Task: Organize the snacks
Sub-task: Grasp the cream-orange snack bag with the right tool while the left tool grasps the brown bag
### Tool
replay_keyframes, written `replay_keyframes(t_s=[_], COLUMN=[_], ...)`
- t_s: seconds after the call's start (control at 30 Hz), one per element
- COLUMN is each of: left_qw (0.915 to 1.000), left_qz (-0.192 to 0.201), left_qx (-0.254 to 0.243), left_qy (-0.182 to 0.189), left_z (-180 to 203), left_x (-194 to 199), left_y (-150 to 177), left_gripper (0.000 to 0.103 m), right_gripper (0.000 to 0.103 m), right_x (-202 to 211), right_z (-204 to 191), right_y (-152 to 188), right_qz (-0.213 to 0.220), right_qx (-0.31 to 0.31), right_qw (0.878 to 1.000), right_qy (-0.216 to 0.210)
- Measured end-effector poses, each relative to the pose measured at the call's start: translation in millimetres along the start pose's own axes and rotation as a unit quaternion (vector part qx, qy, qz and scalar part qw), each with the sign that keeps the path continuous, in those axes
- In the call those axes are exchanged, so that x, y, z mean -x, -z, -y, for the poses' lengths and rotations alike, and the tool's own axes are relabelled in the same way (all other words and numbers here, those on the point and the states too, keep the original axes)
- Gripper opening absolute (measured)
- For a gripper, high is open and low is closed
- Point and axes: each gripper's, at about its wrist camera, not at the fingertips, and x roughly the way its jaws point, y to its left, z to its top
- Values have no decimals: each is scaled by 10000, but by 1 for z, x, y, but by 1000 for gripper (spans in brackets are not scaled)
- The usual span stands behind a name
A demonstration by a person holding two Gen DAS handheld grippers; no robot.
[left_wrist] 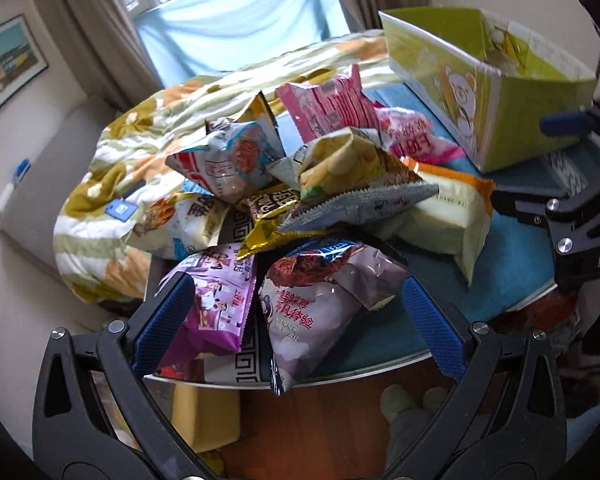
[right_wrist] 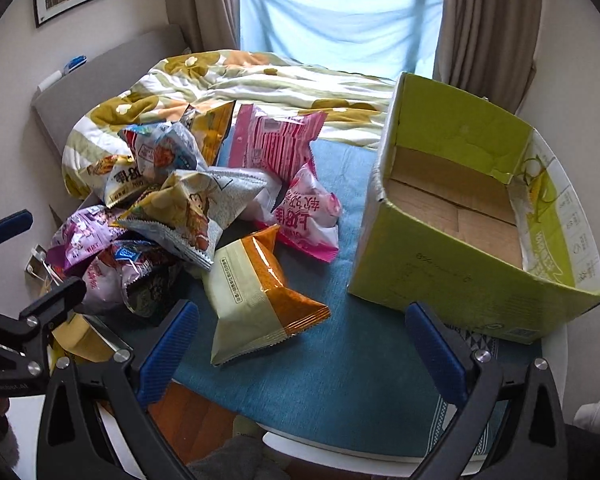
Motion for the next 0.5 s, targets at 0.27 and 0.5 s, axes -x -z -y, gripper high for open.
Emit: replay_keyframes(t_s=[0.27, 0.5], left_qw=[9969, 9932], left_qz=[-265, -501], left_qx=[-646, -937], left_qy=[367, 483], left_z=[15, 22], left_x=[-42, -64], left_y=[2, 4], left_gripper=[102, 91], right_gripper=[103, 103], right_x=[-35, -66], right_z=[-12, -30], right_y=[-1, -4], right_qz=[-144, -335], right_qx=[602, 1144], right_qw=[9978, 9921], right_qy=[-252, -384])
